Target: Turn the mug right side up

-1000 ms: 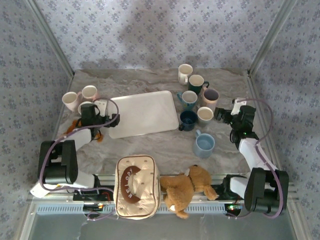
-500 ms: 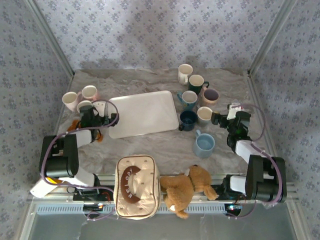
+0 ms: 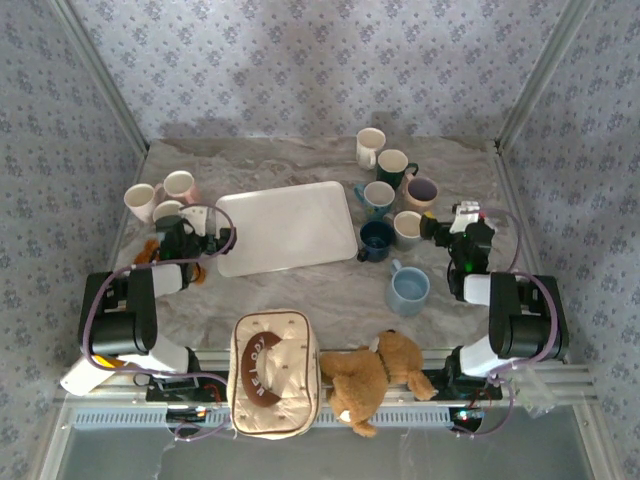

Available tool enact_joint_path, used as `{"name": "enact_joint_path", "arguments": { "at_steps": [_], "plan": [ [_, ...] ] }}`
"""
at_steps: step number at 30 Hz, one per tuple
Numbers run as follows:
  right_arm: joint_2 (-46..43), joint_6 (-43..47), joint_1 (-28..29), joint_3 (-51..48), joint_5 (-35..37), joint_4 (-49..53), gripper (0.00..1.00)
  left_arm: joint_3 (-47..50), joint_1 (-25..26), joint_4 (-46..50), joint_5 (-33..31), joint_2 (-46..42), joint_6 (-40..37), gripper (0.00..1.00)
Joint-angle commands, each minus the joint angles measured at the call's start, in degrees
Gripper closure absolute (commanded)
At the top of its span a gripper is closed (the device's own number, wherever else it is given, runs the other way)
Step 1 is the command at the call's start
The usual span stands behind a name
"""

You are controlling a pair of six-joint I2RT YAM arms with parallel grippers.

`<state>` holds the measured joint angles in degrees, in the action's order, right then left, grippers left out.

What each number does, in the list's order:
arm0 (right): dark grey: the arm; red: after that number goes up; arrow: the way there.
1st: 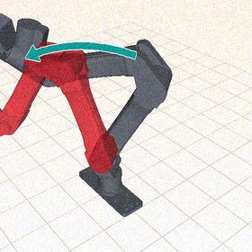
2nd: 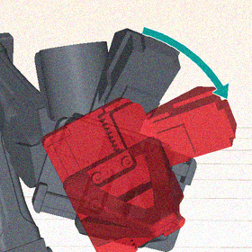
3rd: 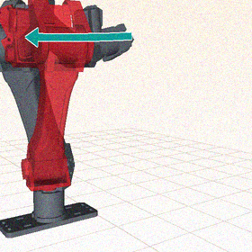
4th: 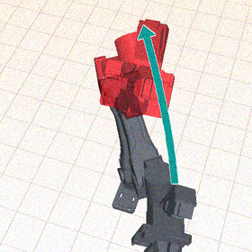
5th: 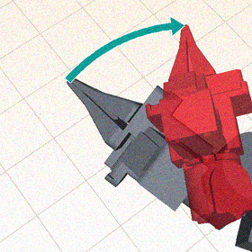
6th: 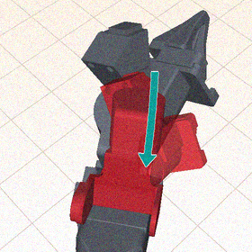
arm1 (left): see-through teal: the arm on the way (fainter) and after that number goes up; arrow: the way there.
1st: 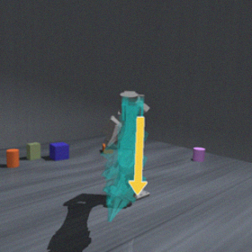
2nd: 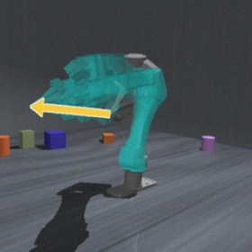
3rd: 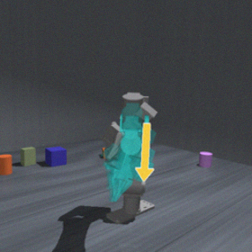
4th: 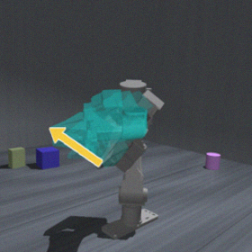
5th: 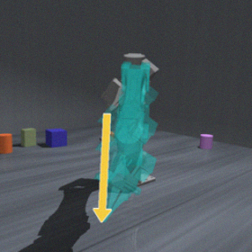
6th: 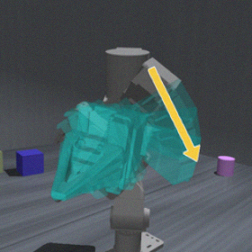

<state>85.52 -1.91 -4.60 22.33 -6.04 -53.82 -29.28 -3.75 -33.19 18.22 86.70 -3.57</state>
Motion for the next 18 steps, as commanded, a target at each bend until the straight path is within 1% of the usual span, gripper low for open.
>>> {"name": "enact_joint_path", "arguments": {
  "at_steps": [1,13,18],
  "plan": [
    [2.1,2.3,0.9,-0.8,3.7,4.9,0.00,0.0,-0.3,-2.1,-0.7,-0.3,0.8,0.00],
    [2.1,3.0,1.7,-0.5,5.1,5.6,0.00,-0.1,-0.4,-2.3,-1.2,-0.2,1.2,0.00],
    [2.1,3.1,1.9,-0.3,5.1,5.8,0.00,1.1,0.1,-4.2,-6.2,-0.4,2.4,0.01]
  ]
}}
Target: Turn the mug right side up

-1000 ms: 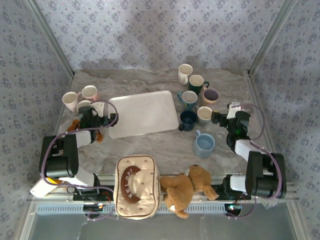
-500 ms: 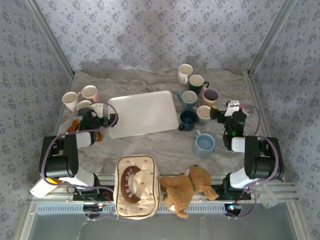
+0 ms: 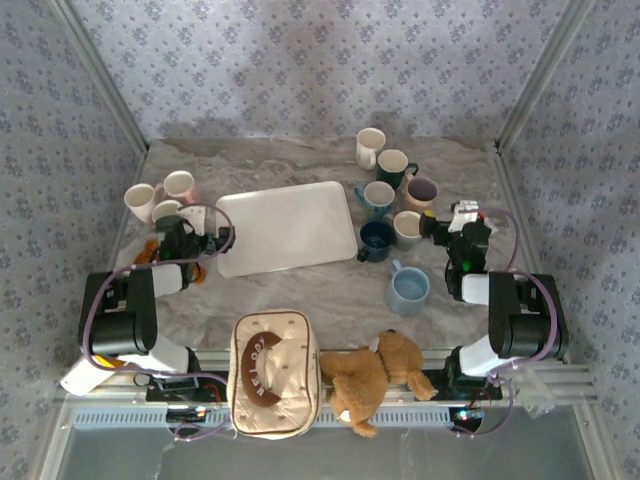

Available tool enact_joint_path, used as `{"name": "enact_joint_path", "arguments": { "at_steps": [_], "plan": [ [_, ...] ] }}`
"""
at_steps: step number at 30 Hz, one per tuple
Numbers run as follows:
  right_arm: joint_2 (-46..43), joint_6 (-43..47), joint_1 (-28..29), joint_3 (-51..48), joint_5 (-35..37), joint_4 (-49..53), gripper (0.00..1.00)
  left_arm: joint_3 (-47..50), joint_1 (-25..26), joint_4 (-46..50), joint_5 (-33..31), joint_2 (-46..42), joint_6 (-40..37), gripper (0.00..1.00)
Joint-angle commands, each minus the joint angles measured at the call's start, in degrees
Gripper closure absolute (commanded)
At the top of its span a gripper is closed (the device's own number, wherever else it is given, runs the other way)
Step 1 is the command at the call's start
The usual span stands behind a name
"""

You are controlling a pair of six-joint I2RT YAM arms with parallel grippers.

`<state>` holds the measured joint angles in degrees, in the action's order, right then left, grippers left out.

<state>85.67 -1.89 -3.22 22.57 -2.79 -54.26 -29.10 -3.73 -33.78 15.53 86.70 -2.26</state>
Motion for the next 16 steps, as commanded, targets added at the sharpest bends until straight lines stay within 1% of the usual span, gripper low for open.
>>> {"name": "enact_joint_path", "arguments": {
  "at_steps": [1,4,16],
  "plan": [
    [2.0,3.0,0.4,-0.6,1.9,6.3,0.00,1.4,0.3,-4.5,-4.6,-0.5,1.4,0.00],
    [2.0,3.0,0.5,-0.6,2.0,6.2,0.00,2.4,0.3,-6.3,-5.3,-0.5,1.8,0.00],
    [2.0,3.3,0.8,-0.6,2.4,6.2,0.00,2.4,0.3,-6.2,-5.3,-0.5,1.8,0.00]
  ]
}}
